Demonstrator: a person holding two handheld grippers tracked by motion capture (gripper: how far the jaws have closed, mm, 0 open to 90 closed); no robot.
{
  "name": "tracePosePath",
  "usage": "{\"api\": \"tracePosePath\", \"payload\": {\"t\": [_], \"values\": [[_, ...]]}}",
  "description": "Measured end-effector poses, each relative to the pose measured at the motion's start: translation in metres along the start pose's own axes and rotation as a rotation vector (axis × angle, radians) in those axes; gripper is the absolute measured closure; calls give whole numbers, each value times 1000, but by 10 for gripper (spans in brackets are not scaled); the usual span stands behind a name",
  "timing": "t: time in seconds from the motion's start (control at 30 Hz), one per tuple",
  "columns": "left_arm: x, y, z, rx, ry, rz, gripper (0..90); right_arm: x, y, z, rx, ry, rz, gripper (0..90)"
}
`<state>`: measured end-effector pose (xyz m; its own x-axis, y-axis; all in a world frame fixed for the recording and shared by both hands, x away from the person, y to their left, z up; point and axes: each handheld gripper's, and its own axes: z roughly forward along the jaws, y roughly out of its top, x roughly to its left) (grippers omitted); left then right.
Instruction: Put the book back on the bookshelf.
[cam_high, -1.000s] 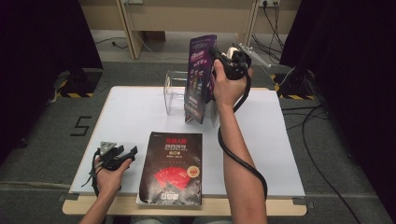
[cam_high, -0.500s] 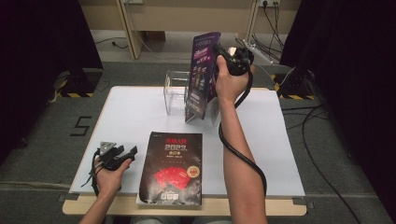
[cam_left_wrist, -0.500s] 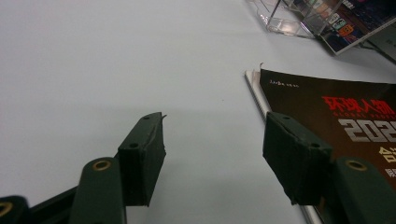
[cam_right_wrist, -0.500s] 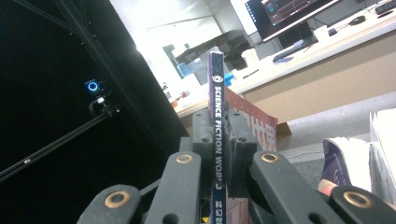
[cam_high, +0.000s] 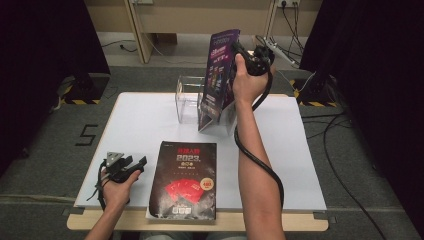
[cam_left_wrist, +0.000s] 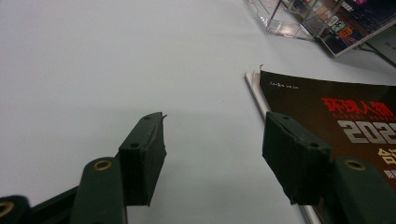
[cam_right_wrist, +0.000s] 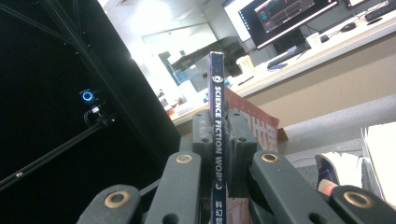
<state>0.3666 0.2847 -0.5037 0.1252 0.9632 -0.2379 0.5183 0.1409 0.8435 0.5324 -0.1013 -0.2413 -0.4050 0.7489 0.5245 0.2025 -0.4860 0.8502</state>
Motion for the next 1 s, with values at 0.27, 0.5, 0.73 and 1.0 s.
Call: {"api": "tracePosePath", "payload": {"t": [0.27,0.5,0.73,1.0], "values": [[0,0,-1,-3,-1,2,385,2,5,4,-19,-22,-29,846],[0,0,-1,-2,-4,2,387,-2,7,13,-35,-51,-31,846],[1,0,0,-3,-5,-4,388,-3,7,19,-35,-63,-33,846],[1,0,0,-1,-8,-9,391,-1,5,24,-37,-76,-54,846]]}}
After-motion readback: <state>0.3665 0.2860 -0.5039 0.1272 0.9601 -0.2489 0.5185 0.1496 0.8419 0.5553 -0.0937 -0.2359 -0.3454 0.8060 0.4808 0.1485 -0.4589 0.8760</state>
